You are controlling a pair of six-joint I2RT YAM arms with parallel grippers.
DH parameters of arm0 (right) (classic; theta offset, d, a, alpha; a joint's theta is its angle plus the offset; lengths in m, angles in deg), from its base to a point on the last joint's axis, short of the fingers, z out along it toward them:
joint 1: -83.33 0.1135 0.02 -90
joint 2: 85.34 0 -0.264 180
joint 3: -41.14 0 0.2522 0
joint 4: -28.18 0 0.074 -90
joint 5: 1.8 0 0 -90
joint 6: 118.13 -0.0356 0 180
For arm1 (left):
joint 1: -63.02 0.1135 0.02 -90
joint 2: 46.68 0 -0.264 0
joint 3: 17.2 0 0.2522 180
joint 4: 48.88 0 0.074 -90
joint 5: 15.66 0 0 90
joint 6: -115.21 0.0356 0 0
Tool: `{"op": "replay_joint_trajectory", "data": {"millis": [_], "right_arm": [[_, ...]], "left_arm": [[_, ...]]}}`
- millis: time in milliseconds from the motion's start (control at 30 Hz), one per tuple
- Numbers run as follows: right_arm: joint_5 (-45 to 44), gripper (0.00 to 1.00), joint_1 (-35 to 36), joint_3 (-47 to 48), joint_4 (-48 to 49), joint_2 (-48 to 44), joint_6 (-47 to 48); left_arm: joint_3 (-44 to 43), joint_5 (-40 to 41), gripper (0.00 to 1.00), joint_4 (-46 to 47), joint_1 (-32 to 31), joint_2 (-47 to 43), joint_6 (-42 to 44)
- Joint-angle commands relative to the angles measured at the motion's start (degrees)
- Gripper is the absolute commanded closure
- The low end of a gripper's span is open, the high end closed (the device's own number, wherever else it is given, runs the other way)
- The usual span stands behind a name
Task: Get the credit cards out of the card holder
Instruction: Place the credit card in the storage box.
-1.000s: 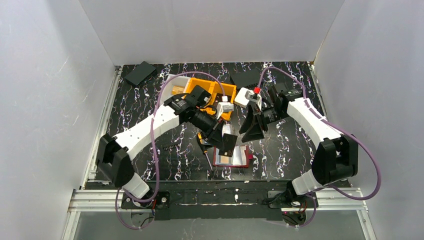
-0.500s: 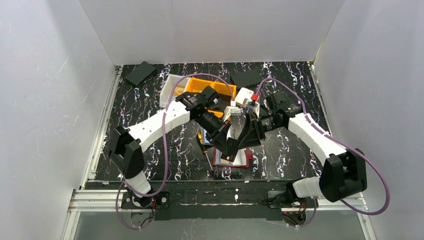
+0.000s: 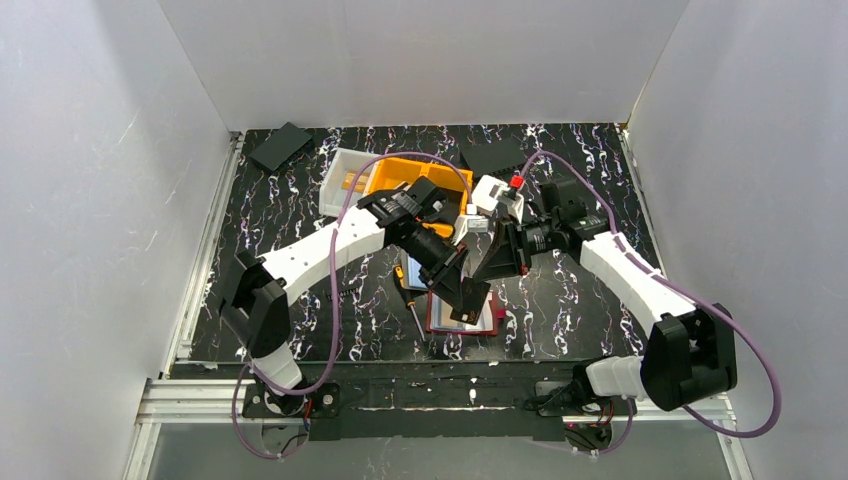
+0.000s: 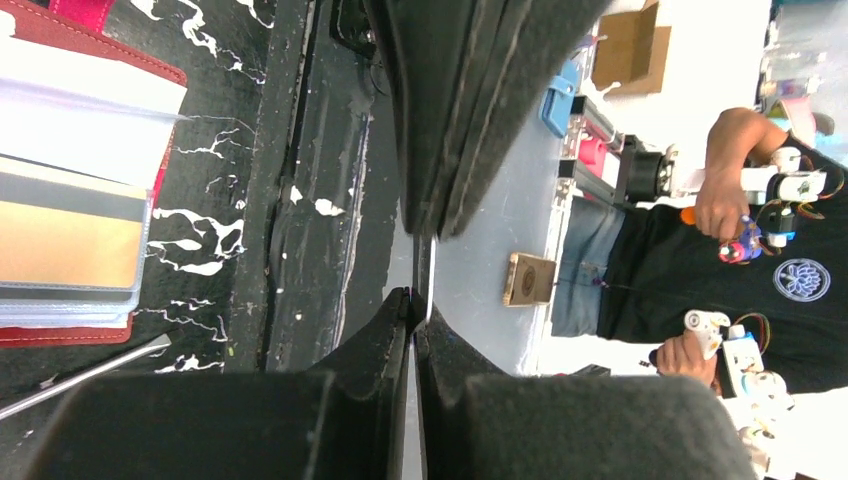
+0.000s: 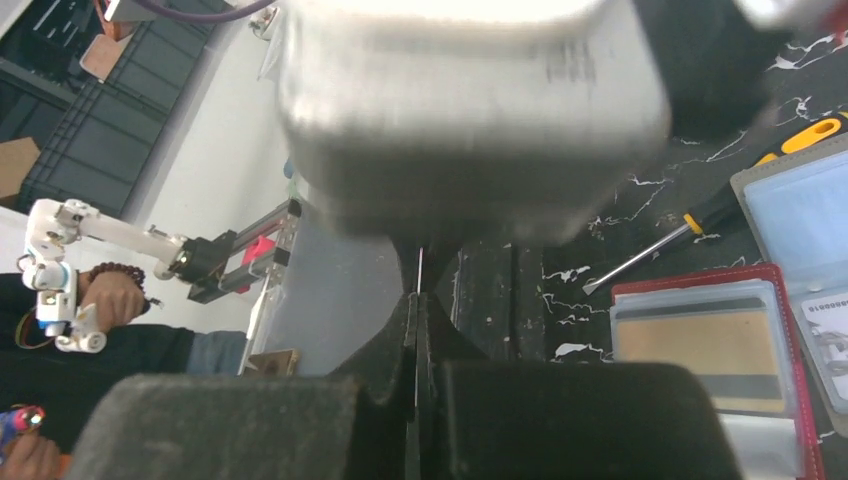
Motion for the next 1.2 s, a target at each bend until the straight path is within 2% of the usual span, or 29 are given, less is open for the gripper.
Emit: {"op": "replay_joint_trajectory", "data": {"millis": [0, 67, 133, 233, 333, 433, 533, 633, 700, 767, 800, 833, 900, 933, 1000, 1033, 1067, 1100, 1167], "right_arm": [[3.9, 0.99, -0.8, -4.9, 15.6, -5.2, -13.0], [3.3, 0.99, -1.5, -7.4, 21.7, -7.2, -18.5], [3.1, 0.99, -2.1, -8.6, 23.9, -8.4, -20.8], [3.0, 0.98, -2.5, -8.6, 23.9, -8.6, -21.5], [3.2, 0.79, -2.5, -8.5, 23.7, -8.2, -21.5], [3.3, 0.67, -2.5, -8.7, 23.3, -8.0, -21.2], [3.3, 0.61, -2.4, -9.0, 23.3, -8.0, -21.1], [3.2, 0.63, -1.8, -9.0, 23.2, -8.0, -21.1], [3.4, 0.71, -1.5, -9.1, 23.3, -7.9, -21.1], [3.9, 0.85, -1.3, -9.0, 23.3, -7.7, -21.2], [4.0, 0.98, -1.3, -8.9, 23.3, -7.6, -21.2], [4.1, 0.99, -1.3, -8.8, 23.3, -7.6, -21.3], [3.9, 0.99, -1.5, -8.7, 23.3, -7.9, -21.4], [3.6, 0.99, -2.2, -8.6, 23.4, -8.2, -21.6], [3.6, 0.99, -5.0, -9.2, 24.9, -8.8, -22.9], [3.6, 0.99, -6.8, -9.4, 25.5, -8.9, -23.7], [3.7, 0.99, -8.4, -9.6, 25.6, -8.9, -23.9], [3.8, 0.99, -9.6, -9.6, 25.4, -9.0, -24.0], [3.8, 0.99, -11.0, -9.5, 25.1, -9.3, -24.0]], "left_arm": [[5.7, -0.2, 0.97, 13.4, 1.3, -6.5, -8.9], [7.8, -0.7, 0.94, 17.5, 1.8, -7.9, -11.4], [9.4, -1.4, 0.94, 20.4, 2.1, -8.8, -13.2], [10.1, -2.7, 1.0, 21.5, 2.2, -8.8, -14.1], [9.8, -3.3, 1.0, 20.6, 2.2, -8.2, -14.1], [9.7, -3.4, 1.0, 20.2, 2.2, -8.2, -13.8], [8.9, -3.5, 1.0, 19.5, 2.2, -7.8, -13.6], [8.0, -3.5, 1.0, 18.6, 2.3, -6.9, -13.2], [7.6, -3.5, 1.0, 18.5, 2.4, -6.5, -13.2], [7.2, -3.1, 1.0, 18.5, 2.5, -6.3, -13.4], [7.1, -2.6, 1.0, 18.7, 2.6, -6.3, -13.7], [7.3, -1.6, 0.98, 19.2, 2.8, -6.5, -14.6], [9.5, -0.6, 0.93, 23.7, 3.5, -8.0, -18.1], [11.5, 0.2, 0.86, 27.1, 3.9, -9.5, -20.4], [17.9, 2.6, 0.64, 38.0, 4.6, -13.9, -27.8], [22.4, 3.7, 0.44, 46.1, 4.9, -16.7, -32.0], [26.6, 5.3, 0.32, 53.2, 4.9, -19.1, -36.5], [30.5, 7.1, 0.25, 59.0, 4.8, -21.4, -39.6], [36.5, 10.0, 0.2, 68.2, 4.8, -24.8, -44.9]]}}
